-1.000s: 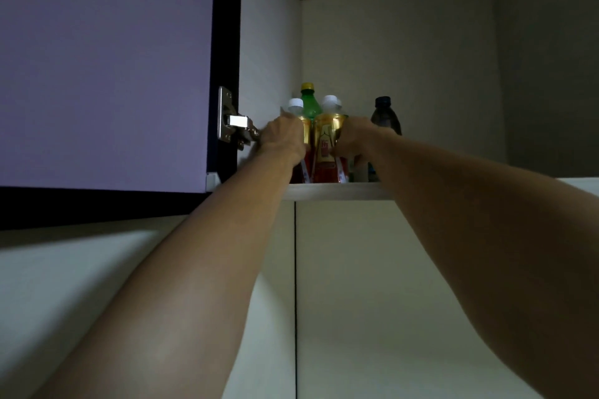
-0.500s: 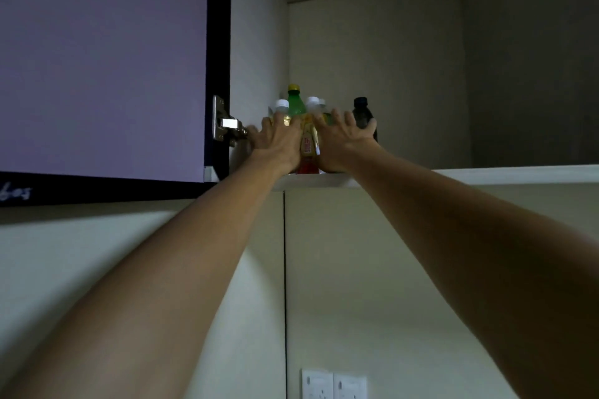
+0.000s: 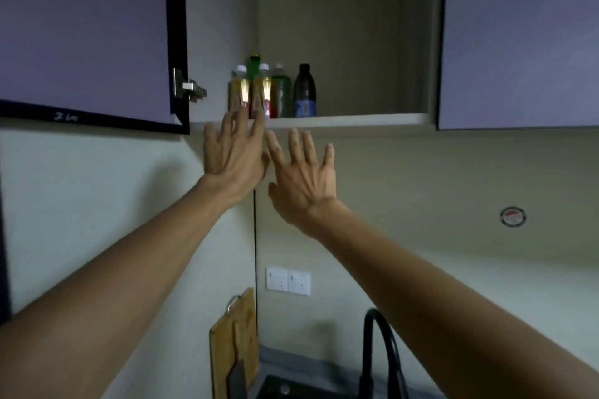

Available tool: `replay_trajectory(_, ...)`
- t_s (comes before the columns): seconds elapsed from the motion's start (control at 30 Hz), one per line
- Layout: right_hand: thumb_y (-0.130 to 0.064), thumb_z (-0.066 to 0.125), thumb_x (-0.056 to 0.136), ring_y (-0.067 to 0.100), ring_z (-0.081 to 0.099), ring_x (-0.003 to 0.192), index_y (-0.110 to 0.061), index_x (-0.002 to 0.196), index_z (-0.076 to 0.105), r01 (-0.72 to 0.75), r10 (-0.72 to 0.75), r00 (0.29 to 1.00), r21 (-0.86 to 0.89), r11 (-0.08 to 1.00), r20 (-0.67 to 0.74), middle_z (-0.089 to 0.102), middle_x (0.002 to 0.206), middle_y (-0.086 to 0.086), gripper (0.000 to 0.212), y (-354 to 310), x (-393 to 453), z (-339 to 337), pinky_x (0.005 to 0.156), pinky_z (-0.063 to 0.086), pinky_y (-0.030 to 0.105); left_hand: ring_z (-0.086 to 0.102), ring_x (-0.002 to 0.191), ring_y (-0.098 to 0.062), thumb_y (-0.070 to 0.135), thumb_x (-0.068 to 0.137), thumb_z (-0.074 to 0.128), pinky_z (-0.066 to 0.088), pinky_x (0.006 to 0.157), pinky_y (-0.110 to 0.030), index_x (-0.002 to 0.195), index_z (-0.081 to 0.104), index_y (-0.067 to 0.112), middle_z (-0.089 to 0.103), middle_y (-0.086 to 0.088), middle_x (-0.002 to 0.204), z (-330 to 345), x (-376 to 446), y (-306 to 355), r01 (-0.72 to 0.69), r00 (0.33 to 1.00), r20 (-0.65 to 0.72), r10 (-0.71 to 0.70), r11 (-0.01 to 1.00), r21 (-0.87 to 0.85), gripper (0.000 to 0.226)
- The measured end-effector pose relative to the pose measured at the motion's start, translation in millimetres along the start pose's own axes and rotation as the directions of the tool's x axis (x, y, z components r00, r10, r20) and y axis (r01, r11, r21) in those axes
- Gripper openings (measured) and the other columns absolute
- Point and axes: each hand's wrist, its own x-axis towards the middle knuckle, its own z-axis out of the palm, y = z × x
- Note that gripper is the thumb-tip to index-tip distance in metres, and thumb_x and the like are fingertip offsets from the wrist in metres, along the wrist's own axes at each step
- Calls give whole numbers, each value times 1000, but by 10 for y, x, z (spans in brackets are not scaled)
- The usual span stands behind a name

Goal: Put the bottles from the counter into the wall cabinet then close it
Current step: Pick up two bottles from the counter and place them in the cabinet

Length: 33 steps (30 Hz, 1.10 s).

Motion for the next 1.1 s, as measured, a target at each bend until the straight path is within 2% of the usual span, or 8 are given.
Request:
replay_trajectory(0.2, -45, 45, 99, 34, -5, 153, -26, 157, -13, -71, 54, 976, 77, 994, 211, -6, 166, 14, 84, 319, -1564, 3, 118, 5, 65, 28, 144, -35, 44, 95, 53, 27, 113, -56, 156, 20, 17, 27, -17, 157, -405, -1402, 825, 114, 951, 298, -81, 989, -97, 74)
replay_trajectory(0.37, -53, 40, 99, 35, 9, 151, -24, 158, -6, -170, 138, 939, 75, 983, 314, 11, 163, 15, 81, 716, -2701, -16, 116, 15, 63, 23, 146, -34, 43, 95, 54, 23, 116, -54, 157, 11, 18, 19, -17, 160, -696, -2386, 1548, 92, 882, 472, 5, 979, -183, 80)
replay_trajectory(0.47, -53, 42, 98, 36, 12, 149, -25, 158, -5, -264, 223, 898, 61, 962, 379, 14, 161, 16, 81, 929, -3338, -85, 113, 22, 63, 24, 145, -35, 34, 92, 60, 26, 115, -52, 158, 10, 18, 17, -16, 161, -849, -2865, 1965, 8, 855, 505, 115, 972, -236, 84)
replay_trajectory(0.53, -51, 43, 98, 36, 9, 149, -26, 158, -5, -320, 265, 851, 47, 946, 454, 12, 161, 15, 81, 1008, -3774, -128, 111, 24, 64, 23, 145, -35, 31, 91, 62, 27, 114, -52, 158, 6, 19, 14, -15, 161, -947, -3156, 2257, -42, 813, 553, 185, 965, -260, 88)
replay_trajectory(0.73, -47, 44, 98, 38, 9, 148, -26, 158, -4, -459, 404, 697, -64, 886, 592, 9, 162, 15, 80, 1160, -4981, -169, 109, 29, 63, 24, 146, -33, 42, 94, 56, 22, 116, -53, 158, 1, 24, 12, -13, 163, -1294, -3963, 3071, -125, 670, 656, 348, 924, -362, 87)
replay_trajectory(0.87, -45, 49, 97, 37, 10, 149, -25, 158, -7, -488, 469, 603, -166, 857, 645, 9, 162, 17, 85, 1330, -5770, -304, 111, 27, 59, 20, 149, -30, 44, 93, 55, 22, 117, -53, 158, 1, 24, 12, -12, 164, -1362, -4408, 3513, -98, 641, 665, 383, 901, -424, 87)
replay_trajectory(0.97, -46, 51, 96, 38, 9, 149, -27, 158, -6, -534, 535, 513, -238, 811, 671, 7, 162, 16, 87, 1574, -6297, -469, 111, 27, 60, 21, 148, -31, 44, 94, 55, 23, 116, -52, 158, 0, 23, 11, -12, 164, -1526, -4727, 3870, -72, 568, 708, 420, 882, -465, 88)
replay_trajectory(1.1, -49, 52, 95, 38, 18, 146, -25, 158, -5, -571, 601, 500, -284, 770, 623, 13, 160, 17, 88, 1977, -6658, -692, 111, 30, 60, 21, 147, -32, 35, 94, 59, 25, 115, -52, 158, 0, 22, 9, -13, 164, -1706, -4823, 4326, -102, 522, 708, 475, 859, -501, 88)
